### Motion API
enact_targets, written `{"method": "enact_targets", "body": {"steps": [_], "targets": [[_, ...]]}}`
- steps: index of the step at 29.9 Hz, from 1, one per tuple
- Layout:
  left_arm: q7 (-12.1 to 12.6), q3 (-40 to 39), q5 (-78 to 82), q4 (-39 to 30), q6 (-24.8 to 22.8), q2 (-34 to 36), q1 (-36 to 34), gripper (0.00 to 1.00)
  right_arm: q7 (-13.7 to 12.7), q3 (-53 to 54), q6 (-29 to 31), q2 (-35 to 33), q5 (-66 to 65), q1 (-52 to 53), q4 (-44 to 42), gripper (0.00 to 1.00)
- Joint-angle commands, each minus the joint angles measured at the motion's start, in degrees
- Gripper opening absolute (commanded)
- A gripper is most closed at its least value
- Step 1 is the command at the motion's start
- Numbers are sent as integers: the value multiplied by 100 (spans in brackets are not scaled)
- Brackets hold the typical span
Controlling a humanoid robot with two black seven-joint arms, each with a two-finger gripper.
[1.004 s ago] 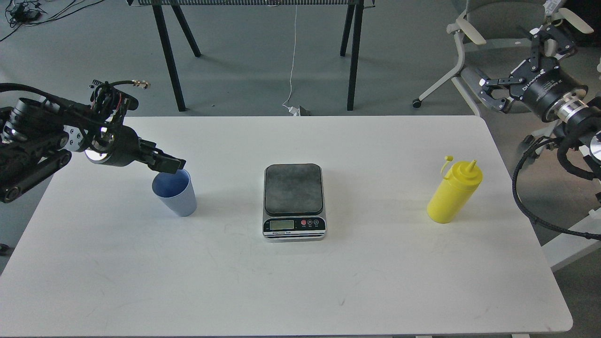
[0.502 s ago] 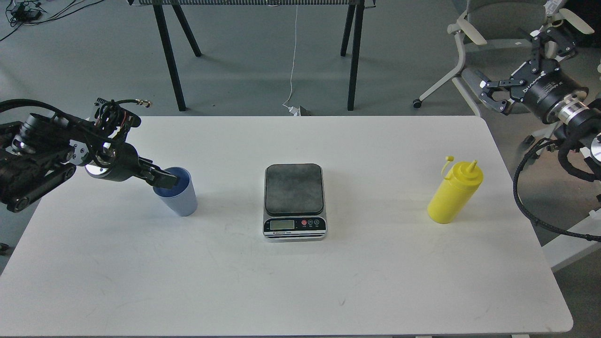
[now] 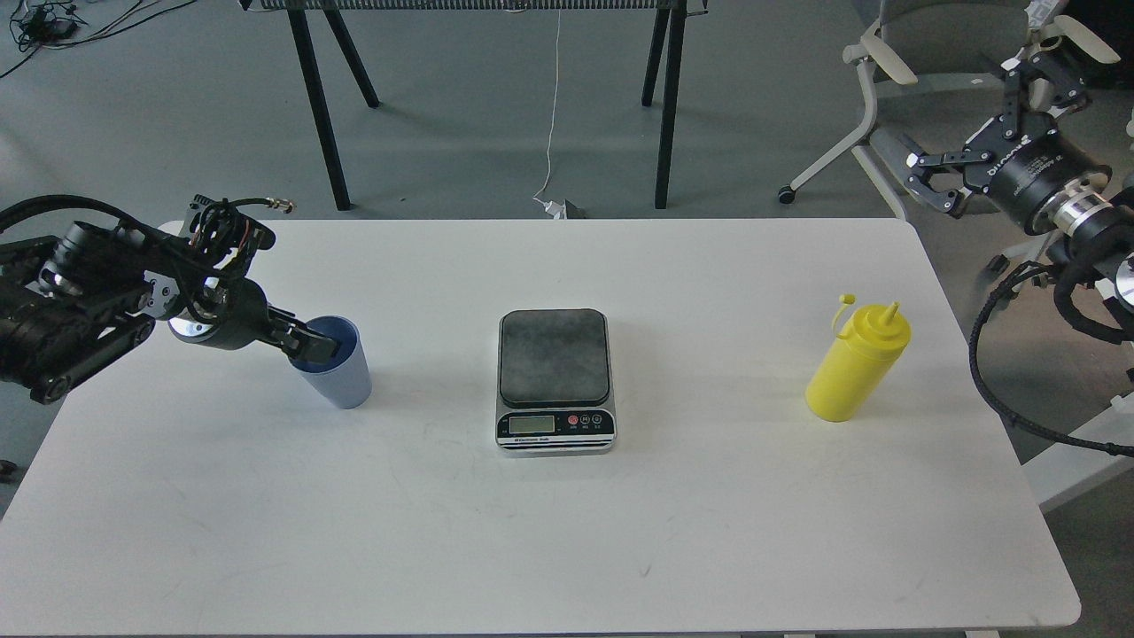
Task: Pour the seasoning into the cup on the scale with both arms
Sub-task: 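Lower the left gripper onto the blue cup and grasp it, then carry the blue cup with the left gripper onto the scale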
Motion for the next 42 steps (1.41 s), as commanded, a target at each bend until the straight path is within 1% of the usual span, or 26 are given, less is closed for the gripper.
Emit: {"method": "enact_targets", "body": {"steps": [1,7,12,14,15,16,17,18,22,25,35,40,42], "targets": [[0,1,2,0,0,-9,33,76,3,0,0,-8,5,0,0,99],[0,1,11,0,0,0,104,68,3,0,0,-17,-4,0,-9,99],[0,1,-6,9,0,9,104,56,3,0,0,-17,5,0,-9,99],[0,1,-6,18,0,9,95,43,3,0,0,-17,5,-9,-9,99],[0,1,-6,18,0,9,95,34,3,0,0,-17,5,-9,-18,99],[0,1,-6,35,0,9,86,23,3,0,0,-17,5,-9,-18,99],[0,-8,-6,44,0,0,86,13,3,0,0,-17,5,-9,-18,99],[0,-8,-6,53,0,0,86,8,3,9,0,-8,5,-9,-18,99],[0,-8,-24,62,0,0,69,6,3,9,0,-17,5,-18,-18,99],[0,-17,-103,53,0,9,60,0,3,9,0,-17,5,-35,-9,99],[0,-60,-437,53,0,0,-10,0,3,9,0,-17,5,-44,-18,99],[0,-61,-446,35,0,26,-396,0,3,9,0,-17,5,-70,-18,99],[0,-78,-455,-17,0,26,-651,0,3,9,0,-8,-4,-70,-9,99]]}}
